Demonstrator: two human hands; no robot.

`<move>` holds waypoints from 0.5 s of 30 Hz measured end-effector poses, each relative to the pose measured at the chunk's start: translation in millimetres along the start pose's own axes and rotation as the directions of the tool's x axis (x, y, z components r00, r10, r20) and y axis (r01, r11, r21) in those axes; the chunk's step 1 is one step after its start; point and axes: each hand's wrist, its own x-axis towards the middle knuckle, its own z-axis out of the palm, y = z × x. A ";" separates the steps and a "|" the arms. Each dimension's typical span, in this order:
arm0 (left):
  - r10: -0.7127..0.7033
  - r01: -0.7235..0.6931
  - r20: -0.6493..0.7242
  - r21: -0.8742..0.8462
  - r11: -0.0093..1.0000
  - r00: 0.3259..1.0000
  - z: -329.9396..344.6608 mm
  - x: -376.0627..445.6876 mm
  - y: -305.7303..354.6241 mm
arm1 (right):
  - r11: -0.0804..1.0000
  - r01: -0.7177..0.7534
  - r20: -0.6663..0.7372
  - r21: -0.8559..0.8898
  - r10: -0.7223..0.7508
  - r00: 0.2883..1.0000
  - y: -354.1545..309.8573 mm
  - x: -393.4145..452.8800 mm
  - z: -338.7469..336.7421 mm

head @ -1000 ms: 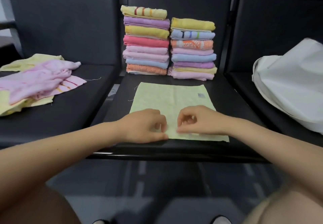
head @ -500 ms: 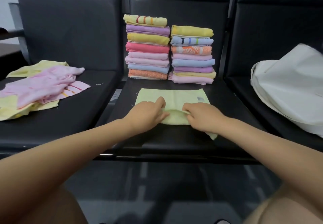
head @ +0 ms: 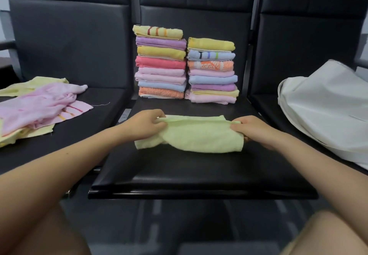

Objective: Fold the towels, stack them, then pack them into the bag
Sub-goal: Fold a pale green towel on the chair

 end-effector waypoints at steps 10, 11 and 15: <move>-0.103 0.124 -0.206 0.090 0.988 0.973 -3.0 45.1 -35.8 | 0.999 -0.030 -0.289 -0.017 0.024 0.957 -2.5 67.0 20.2; -0.118 0.142 -0.236 0.085 0.986 0.965 -1.2 49.8 -39.9 | 0.998 -0.040 -0.322 -0.058 0.020 0.947 -2.2 73.2 21.6; -0.196 0.227 -0.285 0.079 0.971 0.938 8.5 68.2 -59.9 | 0.959 -0.135 -0.417 -0.251 0.019 0.909 6.1 92.6 25.8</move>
